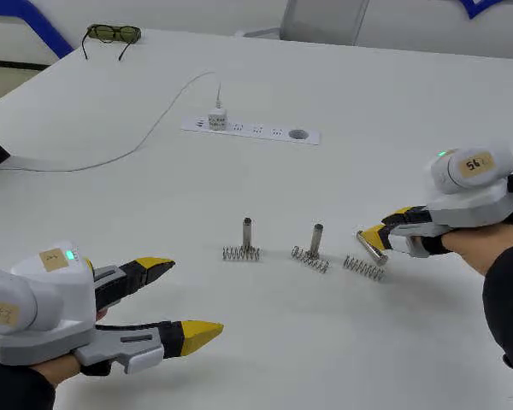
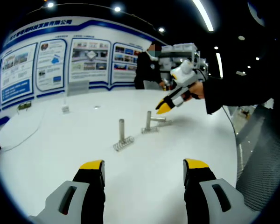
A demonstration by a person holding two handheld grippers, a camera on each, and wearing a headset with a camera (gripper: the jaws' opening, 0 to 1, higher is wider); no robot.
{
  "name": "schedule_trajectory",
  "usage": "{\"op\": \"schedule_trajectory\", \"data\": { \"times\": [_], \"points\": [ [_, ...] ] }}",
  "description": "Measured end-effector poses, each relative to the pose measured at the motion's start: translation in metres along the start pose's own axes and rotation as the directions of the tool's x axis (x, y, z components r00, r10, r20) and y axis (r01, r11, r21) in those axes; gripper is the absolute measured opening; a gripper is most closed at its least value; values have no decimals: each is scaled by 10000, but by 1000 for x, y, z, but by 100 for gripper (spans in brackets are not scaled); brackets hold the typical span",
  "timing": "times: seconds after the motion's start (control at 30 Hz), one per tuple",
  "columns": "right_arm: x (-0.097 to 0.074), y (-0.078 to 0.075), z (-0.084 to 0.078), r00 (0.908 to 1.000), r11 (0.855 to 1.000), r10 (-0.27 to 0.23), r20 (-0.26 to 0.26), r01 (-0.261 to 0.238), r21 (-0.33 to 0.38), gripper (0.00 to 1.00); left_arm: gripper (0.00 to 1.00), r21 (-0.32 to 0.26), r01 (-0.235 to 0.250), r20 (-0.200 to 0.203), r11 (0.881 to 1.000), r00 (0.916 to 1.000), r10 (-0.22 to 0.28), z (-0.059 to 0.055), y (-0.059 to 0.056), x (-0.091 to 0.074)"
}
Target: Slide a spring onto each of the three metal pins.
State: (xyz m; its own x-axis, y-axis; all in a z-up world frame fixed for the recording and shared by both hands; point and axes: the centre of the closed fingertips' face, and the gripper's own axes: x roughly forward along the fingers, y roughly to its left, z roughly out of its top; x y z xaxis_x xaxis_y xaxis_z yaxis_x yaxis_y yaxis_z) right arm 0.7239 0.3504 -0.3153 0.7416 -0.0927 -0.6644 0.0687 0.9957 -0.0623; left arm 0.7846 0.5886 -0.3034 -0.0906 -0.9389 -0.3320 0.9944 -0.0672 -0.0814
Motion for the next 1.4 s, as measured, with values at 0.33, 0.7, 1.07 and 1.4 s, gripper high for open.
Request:
{"op": "schedule_trajectory", "data": {
  "times": [0.33,0.7,1.07,1.4],
  "points": [
    [15,-1,-7,9979,9994,-175,-621,193,270,20,69,-51,-29,4,10000,10000,29,0,0,-1],
    [27,-1,-11,9949,9983,-140,-996,195,547,16,68,-84,-37,-40,10000,10000,37,-2,0,-1],
    [32,-2,-13,9917,9965,-169,-1275,271,785,12,68,-95,-58,-65,9999,10000,58,-3,1,-2],
    [32,0,-14,9886,9958,-77,-1504,213,891,9,67,-112,-35,-100,9999,9999,34,-5,1,-2]
  ]
}}
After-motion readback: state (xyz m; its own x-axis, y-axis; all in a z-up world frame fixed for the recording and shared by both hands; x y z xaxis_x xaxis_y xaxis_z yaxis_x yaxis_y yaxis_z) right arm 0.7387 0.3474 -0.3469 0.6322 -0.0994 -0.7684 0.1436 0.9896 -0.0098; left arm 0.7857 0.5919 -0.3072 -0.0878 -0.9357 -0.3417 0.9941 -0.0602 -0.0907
